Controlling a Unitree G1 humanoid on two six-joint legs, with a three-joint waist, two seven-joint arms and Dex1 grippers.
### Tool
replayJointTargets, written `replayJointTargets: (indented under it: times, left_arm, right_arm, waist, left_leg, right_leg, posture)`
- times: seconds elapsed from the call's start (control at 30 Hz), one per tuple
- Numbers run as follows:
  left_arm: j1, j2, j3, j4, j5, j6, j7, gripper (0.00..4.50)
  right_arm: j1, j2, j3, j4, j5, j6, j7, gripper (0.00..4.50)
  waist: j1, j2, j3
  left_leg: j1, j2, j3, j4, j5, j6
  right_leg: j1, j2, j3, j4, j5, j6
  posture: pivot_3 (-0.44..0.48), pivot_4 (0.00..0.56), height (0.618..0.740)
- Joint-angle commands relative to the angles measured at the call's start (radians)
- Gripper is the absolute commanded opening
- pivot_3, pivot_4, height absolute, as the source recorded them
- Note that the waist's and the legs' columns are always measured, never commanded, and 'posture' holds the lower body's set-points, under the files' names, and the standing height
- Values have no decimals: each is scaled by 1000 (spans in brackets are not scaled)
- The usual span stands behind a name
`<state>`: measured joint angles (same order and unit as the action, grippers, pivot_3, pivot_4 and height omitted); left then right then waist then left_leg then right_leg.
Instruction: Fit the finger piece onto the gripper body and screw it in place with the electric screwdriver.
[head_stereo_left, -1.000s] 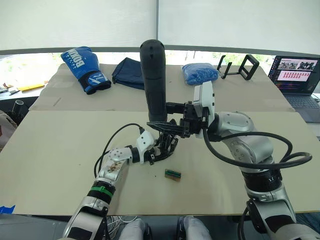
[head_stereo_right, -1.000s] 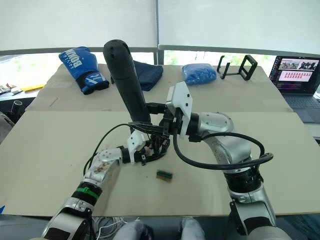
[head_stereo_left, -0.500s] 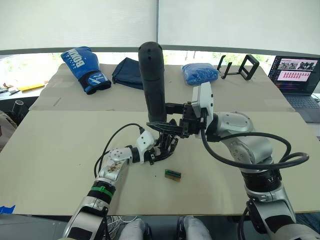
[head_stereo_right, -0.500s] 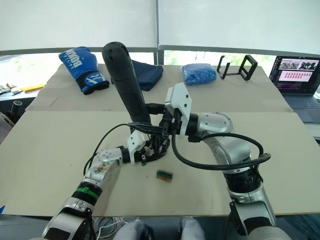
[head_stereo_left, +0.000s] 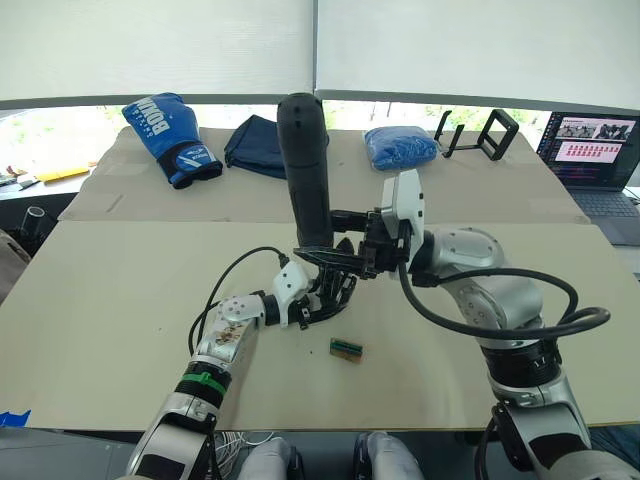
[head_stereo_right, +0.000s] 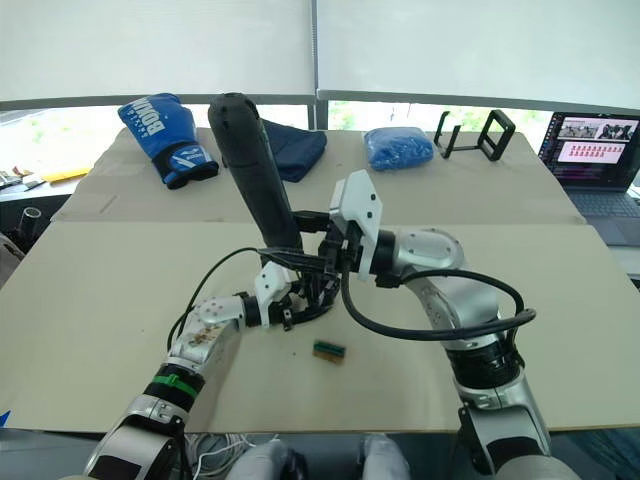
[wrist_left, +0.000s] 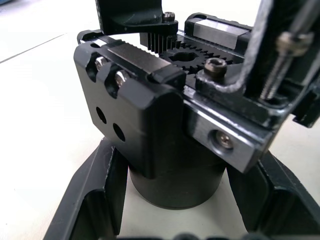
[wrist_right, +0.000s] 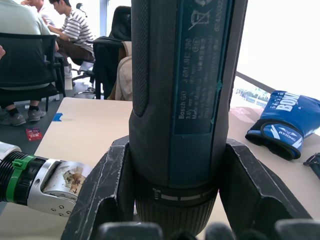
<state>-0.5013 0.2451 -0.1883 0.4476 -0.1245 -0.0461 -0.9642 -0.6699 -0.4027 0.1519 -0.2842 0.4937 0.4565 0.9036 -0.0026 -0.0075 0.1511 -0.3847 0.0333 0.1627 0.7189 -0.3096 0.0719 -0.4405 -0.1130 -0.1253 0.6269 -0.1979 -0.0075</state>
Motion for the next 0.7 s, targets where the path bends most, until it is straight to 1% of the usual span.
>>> replayJointTargets:
  times: [0.03, 0.7]
  left_arm:
    - [16, -3, -19, 12, 7, 18, -10, 2314]
    - [21, -3, -20, 8, 7, 21, -8, 2314]
  right_arm:
    - [-16, 4, -12, -42, 20, 5, -5, 1933]
    - [-22, 2, -3, -50, 28, 36, 10, 1933]
  waist:
    - [0, 0, 0]
    - [0, 0, 0]
  left_leg:
    - [0, 0, 0, 0, 0, 0]
    - [0, 0, 0, 0, 0, 0]
  right_leg:
    - [0, 0, 0, 0, 0, 0]
    - [0, 0, 0, 0, 0, 0]
  posture:
    - [0, 150, 740]
    - [0, 150, 740]
